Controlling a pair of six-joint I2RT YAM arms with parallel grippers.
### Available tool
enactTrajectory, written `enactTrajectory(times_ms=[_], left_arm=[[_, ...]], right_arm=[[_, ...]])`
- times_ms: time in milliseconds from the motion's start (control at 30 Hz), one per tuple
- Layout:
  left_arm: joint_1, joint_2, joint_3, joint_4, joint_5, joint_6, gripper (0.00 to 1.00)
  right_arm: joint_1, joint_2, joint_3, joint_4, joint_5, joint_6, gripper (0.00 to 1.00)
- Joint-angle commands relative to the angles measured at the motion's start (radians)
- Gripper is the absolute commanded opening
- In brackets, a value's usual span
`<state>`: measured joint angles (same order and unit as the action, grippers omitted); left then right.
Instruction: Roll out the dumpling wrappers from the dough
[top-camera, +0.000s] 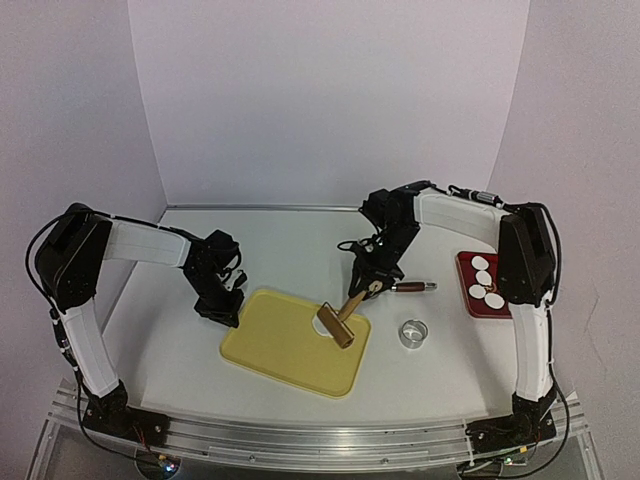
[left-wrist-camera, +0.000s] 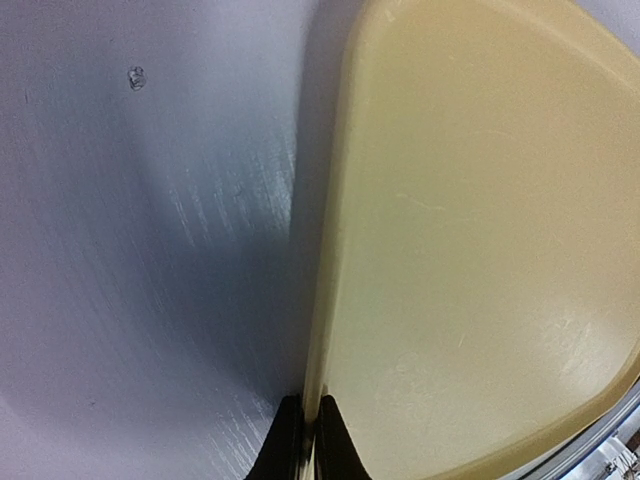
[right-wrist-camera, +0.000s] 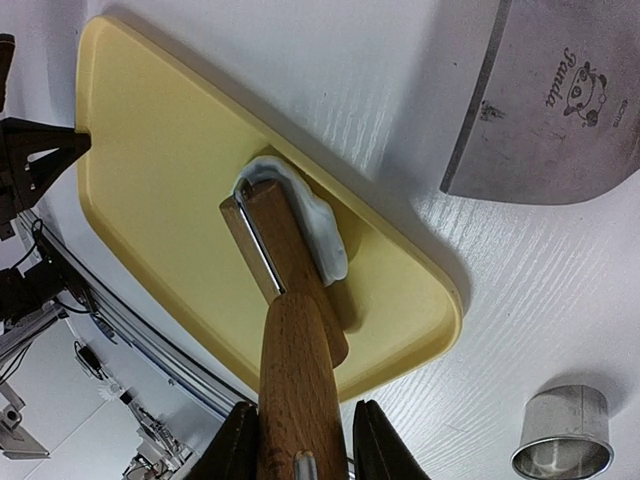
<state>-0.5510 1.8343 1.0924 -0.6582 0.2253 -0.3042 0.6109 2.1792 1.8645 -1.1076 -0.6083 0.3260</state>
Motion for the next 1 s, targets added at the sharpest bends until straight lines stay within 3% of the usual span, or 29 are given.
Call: enactTrajectory(times_ms=[0,967], left_arm=[[-0.004,0.058,0.009,0.044,-0.063,-0.048,0.00],[-0.004,0.072,0.023,0.038,-0.062,-0.050,0.00]], right_arm=[[0.029,0.148,-0.064,-0.053,0.289,-0.015,0.00],[0.063,0.238,-0.078,-0.085,0.365,-0.023,0.00]])
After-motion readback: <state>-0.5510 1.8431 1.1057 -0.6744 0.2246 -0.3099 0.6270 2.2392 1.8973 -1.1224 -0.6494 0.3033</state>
